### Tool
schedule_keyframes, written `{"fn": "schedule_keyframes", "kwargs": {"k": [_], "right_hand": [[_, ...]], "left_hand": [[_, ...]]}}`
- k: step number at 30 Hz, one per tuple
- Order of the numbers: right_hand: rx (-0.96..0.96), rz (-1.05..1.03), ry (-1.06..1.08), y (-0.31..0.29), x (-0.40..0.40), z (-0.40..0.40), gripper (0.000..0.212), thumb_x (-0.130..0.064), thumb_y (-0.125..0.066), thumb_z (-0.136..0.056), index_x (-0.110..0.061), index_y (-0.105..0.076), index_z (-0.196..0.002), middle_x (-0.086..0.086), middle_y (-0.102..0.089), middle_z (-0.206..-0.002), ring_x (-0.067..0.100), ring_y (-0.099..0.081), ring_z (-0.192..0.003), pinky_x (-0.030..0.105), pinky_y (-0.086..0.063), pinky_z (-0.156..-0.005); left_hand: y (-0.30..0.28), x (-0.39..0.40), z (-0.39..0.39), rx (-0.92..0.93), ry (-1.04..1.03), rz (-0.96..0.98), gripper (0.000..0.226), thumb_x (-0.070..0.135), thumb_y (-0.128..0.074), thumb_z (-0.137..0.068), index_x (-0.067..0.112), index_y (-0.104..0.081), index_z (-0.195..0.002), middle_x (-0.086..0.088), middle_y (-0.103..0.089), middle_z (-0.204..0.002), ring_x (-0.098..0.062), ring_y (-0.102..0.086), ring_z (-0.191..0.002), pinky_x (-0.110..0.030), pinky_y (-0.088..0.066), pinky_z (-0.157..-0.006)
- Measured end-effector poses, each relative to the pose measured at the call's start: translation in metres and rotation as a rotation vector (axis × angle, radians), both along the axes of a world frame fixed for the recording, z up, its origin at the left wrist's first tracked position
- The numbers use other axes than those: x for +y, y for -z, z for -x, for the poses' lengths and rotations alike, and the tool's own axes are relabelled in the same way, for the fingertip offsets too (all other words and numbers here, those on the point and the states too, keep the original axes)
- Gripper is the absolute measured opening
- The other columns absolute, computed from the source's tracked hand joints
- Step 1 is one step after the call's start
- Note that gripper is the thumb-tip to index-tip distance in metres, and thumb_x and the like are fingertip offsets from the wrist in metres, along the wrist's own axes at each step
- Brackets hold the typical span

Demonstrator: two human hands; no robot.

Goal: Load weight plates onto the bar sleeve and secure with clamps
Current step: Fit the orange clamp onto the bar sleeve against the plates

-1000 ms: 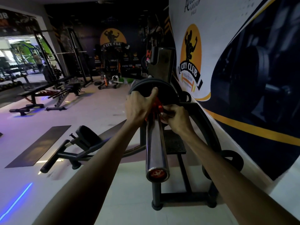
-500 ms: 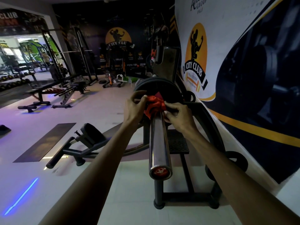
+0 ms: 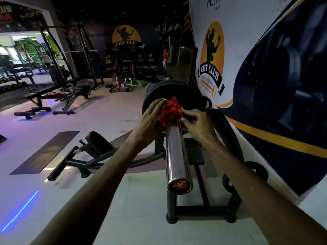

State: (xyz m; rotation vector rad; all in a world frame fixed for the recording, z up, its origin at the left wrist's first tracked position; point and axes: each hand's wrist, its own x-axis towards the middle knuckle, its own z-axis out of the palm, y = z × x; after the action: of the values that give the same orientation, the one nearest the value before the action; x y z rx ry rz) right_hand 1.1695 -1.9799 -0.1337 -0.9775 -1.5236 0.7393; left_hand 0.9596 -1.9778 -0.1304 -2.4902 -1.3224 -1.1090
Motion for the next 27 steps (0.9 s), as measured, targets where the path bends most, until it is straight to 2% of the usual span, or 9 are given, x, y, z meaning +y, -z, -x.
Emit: {"fn": "schedule_keyframes", "kwargs": {"k": [3, 7, 9, 11, 14, 18, 23, 25, 27], "right_hand": [[-0.012, -0.017, 0.003, 0.001, 0.001, 0.000, 0.040, 0.000, -0.070, -0.093, -0.008, -0.066, -0.132, 0.002, -0.064, -0.127, 0.010, -0.068, -0.107, 0.019, -0.060, -0.080], [-0.047, -0.040, 0.029, 0.001, 0.004, -0.001, 0.039, -0.002, -0.070, -0.093, -0.008, -0.067, -0.131, 0.000, -0.065, -0.125, 0.008, -0.067, -0.106, 0.015, -0.058, -0.079], [-0.073, -0.061, 0.055, 0.002, 0.006, 0.000, 0.037, -0.004, -0.070, -0.093, -0.009, -0.068, -0.130, 0.000, -0.067, -0.125, 0.010, -0.067, -0.110, 0.020, -0.060, -0.084], [-0.098, -0.075, 0.079, 0.002, 0.008, 0.000, 0.035, -0.006, -0.072, -0.093, -0.011, -0.070, -0.127, -0.002, -0.068, -0.124, 0.011, -0.067, -0.115, 0.032, -0.060, -0.093], [-0.171, -0.088, 0.094, 0.001, 0.013, -0.001, 0.034, -0.009, -0.073, -0.092, -0.012, -0.071, -0.126, -0.003, -0.069, -0.125, 0.011, -0.066, -0.117, 0.038, -0.057, -0.101], [-0.177, -0.076, 0.079, -0.001, 0.012, -0.002, 0.034, -0.009, -0.073, -0.092, -0.011, -0.070, -0.126, -0.002, -0.068, -0.126, 0.013, -0.066, -0.118, 0.041, -0.059, -0.098], [-0.101, -0.033, 0.050, -0.002, -0.002, -0.001, 0.036, -0.003, -0.068, -0.095, -0.008, -0.067, -0.130, 0.003, -0.065, -0.134, 0.015, -0.063, -0.122, 0.029, -0.060, -0.094], [-0.110, -0.053, 0.050, 0.004, -0.010, 0.001, 0.042, -0.003, -0.066, -0.096, -0.009, -0.062, -0.137, 0.001, -0.062, -0.141, 0.015, -0.060, -0.129, 0.031, -0.055, -0.104], [-0.111, -0.024, 0.014, 0.014, -0.021, 0.003, 0.051, -0.002, -0.064, -0.097, -0.012, -0.053, -0.146, 0.001, -0.055, -0.148, 0.017, -0.060, -0.129, 0.019, -0.052, -0.101]], "left_hand": [[0.007, 0.006, -0.005, -0.025, -0.049, -0.093, 0.094, 0.016, -0.089, -0.074, 0.001, -0.039, -0.152, -0.016, -0.041, -0.157, -0.031, -0.046, -0.141, -0.043, -0.045, -0.115], [0.004, 0.013, 0.008, 0.126, -0.099, -0.275, 0.080, 0.026, -0.085, -0.078, 0.002, -0.049, -0.146, -0.019, -0.053, -0.149, -0.035, -0.055, -0.131, -0.045, -0.048, -0.110], [0.006, 0.014, 0.009, 0.167, -0.164, -0.351, 0.075, 0.032, -0.086, -0.077, 0.003, -0.056, -0.140, -0.017, -0.061, -0.141, -0.033, -0.059, -0.124, -0.042, -0.047, -0.105], [0.012, 0.014, 0.008, 0.135, -0.203, -0.371, 0.073, 0.031, -0.090, -0.073, 0.003, -0.061, -0.135, -0.016, -0.068, -0.131, -0.033, -0.064, -0.117, -0.042, -0.047, -0.102], [0.017, 0.014, 0.006, 0.070, -0.196, -0.327, 0.074, 0.026, -0.093, -0.070, 0.002, -0.063, -0.133, -0.018, -0.071, -0.127, -0.036, -0.066, -0.117, -0.047, -0.052, -0.103], [0.016, 0.009, 0.003, 0.052, -0.195, -0.207, 0.077, 0.024, -0.091, -0.074, 0.003, -0.057, -0.140, -0.018, -0.067, -0.134, -0.038, -0.061, -0.124, -0.051, -0.053, -0.102], [0.011, -0.012, -0.004, -0.009, -0.133, -0.067, 0.083, 0.018, -0.084, -0.083, 0.006, -0.041, -0.153, -0.016, -0.048, -0.155, -0.033, -0.048, -0.141, -0.048, -0.044, -0.116], [0.011, -0.024, -0.004, -0.089, -0.105, -0.010, 0.081, 0.015, -0.081, -0.086, 0.010, -0.038, -0.155, -0.015, -0.046, -0.156, -0.031, -0.051, -0.139, -0.046, -0.048, -0.112], [0.014, -0.041, -0.003, -0.174, -0.111, 0.013, 0.075, 0.018, -0.078, -0.089, 0.012, -0.041, -0.153, -0.013, -0.054, -0.148, -0.026, -0.057, -0.129, -0.039, -0.052, -0.105]]}}
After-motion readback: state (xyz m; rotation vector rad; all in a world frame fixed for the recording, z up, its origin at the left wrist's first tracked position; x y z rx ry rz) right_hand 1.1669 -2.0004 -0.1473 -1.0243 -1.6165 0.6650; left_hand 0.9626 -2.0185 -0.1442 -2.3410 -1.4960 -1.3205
